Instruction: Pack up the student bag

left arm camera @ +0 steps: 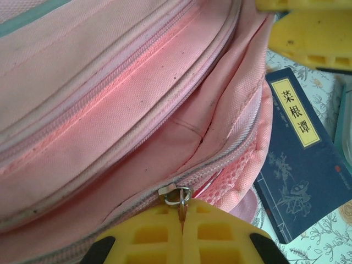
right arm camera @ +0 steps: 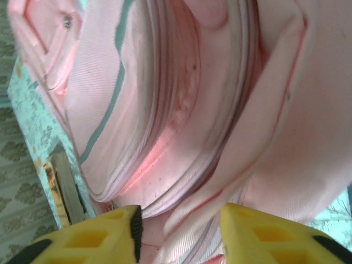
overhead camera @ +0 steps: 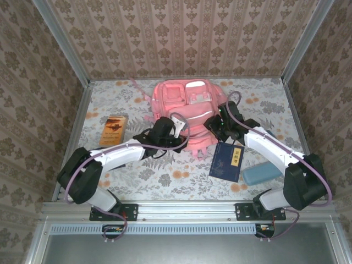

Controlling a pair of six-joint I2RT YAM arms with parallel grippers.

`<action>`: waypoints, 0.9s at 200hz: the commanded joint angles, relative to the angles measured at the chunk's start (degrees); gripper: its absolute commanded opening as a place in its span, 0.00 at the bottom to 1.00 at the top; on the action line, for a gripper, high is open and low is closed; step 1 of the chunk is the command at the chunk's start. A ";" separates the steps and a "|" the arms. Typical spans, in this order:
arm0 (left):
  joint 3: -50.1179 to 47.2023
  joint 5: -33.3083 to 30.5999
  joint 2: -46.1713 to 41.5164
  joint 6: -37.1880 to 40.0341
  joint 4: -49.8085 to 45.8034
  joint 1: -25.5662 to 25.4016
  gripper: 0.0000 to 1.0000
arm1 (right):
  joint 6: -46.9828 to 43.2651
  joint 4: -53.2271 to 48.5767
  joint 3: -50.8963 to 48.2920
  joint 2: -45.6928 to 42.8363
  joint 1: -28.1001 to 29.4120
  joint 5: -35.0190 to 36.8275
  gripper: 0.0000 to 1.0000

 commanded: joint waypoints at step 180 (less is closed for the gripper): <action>-3.35 -5.58 -7.66 9.85 -6.87 4.64 0.00 | -3.32 -6.39 0.89 -0.54 -1.37 10.55 0.00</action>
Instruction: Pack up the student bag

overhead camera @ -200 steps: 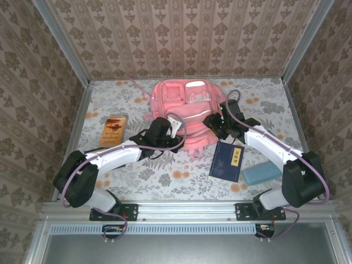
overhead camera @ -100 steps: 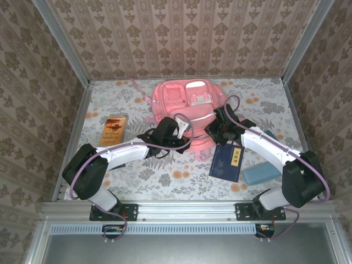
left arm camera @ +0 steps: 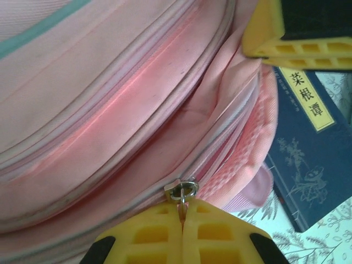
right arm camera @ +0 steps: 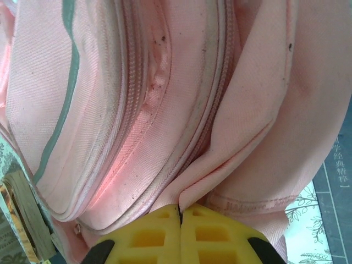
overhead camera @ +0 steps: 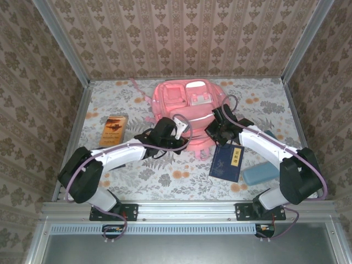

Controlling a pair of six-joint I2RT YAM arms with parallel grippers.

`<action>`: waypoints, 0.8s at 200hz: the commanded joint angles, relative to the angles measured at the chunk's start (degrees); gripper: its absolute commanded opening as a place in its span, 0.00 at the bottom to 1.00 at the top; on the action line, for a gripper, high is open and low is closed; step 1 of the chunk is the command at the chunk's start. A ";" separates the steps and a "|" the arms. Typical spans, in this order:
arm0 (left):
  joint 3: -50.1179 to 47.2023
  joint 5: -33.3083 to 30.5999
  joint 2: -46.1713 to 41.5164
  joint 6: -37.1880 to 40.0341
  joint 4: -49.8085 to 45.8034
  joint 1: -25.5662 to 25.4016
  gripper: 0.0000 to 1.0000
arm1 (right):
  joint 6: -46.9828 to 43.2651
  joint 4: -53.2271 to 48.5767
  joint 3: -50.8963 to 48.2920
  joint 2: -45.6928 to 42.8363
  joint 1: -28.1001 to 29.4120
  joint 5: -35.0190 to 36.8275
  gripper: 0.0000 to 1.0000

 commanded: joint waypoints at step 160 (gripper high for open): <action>3.86 -2.18 7.33 12.50 1.64 22.61 0.00 | -17.02 -2.74 4.19 0.96 -6.24 3.20 0.00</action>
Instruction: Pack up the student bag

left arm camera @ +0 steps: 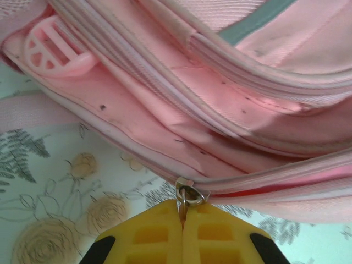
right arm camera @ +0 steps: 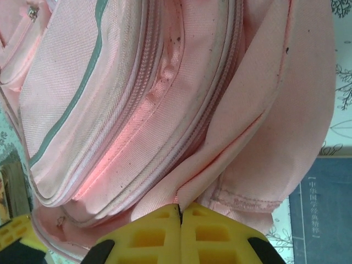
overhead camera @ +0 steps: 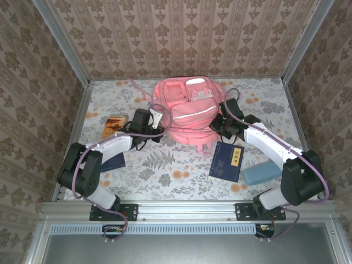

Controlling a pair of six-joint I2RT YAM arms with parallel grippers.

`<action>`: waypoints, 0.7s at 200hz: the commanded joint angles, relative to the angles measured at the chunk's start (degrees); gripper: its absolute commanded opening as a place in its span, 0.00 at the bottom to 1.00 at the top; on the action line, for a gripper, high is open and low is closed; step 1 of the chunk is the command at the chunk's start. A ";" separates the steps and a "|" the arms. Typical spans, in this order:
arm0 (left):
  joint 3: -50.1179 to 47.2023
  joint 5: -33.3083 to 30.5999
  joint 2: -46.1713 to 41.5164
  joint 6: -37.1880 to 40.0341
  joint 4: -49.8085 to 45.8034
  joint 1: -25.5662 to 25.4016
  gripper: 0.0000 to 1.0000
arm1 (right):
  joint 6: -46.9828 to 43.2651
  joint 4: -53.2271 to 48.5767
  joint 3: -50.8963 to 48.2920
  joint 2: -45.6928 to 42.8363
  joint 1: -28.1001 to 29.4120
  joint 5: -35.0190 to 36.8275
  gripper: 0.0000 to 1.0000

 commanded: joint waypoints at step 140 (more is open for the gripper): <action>14.34 -8.78 -1.69 -9.71 -16.24 8.85 0.79 | -12.10 4.35 2.24 1.52 -1.71 -9.93 0.67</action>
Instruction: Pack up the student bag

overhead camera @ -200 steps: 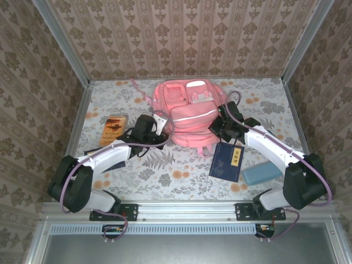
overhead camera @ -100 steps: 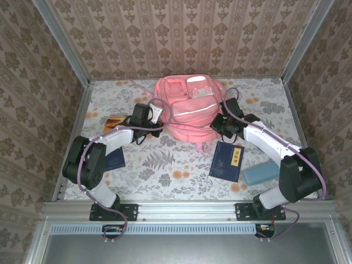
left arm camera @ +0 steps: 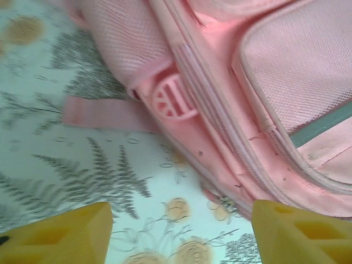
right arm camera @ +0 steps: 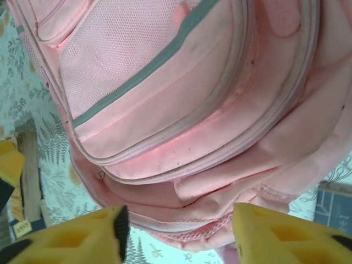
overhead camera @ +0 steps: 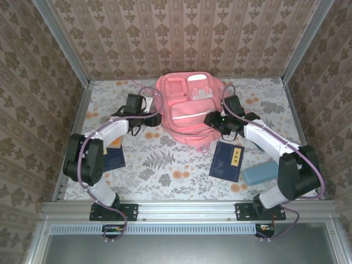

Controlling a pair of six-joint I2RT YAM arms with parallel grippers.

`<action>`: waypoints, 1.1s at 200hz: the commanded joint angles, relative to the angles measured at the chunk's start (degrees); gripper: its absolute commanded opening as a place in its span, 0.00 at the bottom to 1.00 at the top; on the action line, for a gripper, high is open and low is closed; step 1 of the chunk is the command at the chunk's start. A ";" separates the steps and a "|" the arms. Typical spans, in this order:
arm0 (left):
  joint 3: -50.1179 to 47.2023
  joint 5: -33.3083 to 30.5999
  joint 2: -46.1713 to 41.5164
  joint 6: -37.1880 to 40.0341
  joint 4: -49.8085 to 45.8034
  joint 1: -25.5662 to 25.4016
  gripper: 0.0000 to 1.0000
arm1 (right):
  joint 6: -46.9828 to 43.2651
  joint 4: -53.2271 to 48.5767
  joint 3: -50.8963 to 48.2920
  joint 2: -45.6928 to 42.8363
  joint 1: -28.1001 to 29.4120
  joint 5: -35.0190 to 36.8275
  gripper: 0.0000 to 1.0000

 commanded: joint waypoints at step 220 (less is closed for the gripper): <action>-7.57 0.54 -21.16 -21.82 -11.80 6.64 1.00 | 1.39 -3.55 -16.85 2.91 16.01 11.40 0.42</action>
